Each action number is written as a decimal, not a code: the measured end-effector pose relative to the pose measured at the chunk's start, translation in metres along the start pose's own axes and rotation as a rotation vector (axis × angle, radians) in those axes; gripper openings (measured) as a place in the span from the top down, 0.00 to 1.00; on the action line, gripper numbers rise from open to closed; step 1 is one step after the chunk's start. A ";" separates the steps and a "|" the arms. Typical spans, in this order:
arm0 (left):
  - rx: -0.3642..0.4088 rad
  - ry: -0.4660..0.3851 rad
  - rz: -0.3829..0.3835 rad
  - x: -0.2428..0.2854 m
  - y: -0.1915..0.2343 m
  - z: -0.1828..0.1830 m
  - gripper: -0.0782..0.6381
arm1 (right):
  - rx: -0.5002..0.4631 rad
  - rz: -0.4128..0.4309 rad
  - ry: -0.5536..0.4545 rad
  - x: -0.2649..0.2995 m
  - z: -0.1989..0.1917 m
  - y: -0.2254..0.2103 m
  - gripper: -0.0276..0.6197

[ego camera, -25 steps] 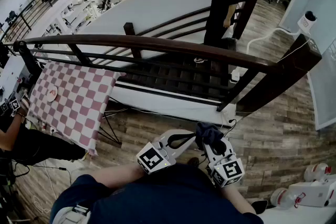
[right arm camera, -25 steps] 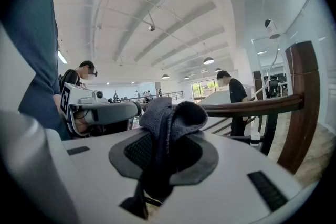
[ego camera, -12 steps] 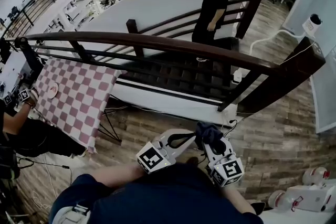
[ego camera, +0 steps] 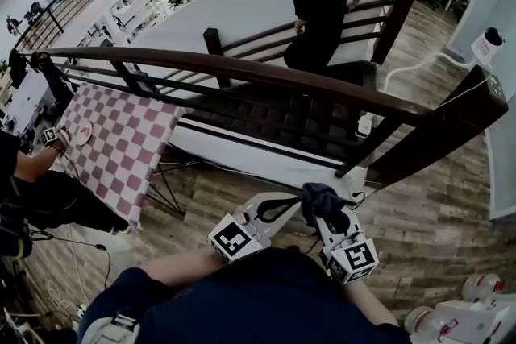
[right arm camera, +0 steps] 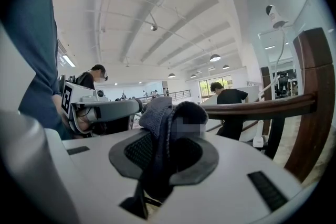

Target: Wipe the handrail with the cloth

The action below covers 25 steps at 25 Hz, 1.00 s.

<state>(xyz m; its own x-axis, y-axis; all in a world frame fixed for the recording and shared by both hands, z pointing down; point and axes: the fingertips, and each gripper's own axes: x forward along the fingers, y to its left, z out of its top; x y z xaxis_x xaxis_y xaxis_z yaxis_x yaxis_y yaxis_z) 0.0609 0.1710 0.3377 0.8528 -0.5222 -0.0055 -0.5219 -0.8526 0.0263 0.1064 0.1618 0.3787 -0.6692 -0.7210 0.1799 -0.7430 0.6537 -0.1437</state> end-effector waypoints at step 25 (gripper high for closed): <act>-0.127 -0.019 -0.103 0.056 0.179 -0.022 0.90 | 0.041 -0.219 0.054 0.155 0.007 -0.102 0.82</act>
<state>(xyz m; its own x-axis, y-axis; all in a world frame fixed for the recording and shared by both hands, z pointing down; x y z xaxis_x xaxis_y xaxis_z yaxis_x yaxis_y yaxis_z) 0.0154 -0.0104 0.3645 0.9007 -0.4332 -0.0336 -0.4239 -0.8930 0.1510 0.0786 -0.0186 0.4150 -0.4911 -0.8304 0.2632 -0.8710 0.4724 -0.1347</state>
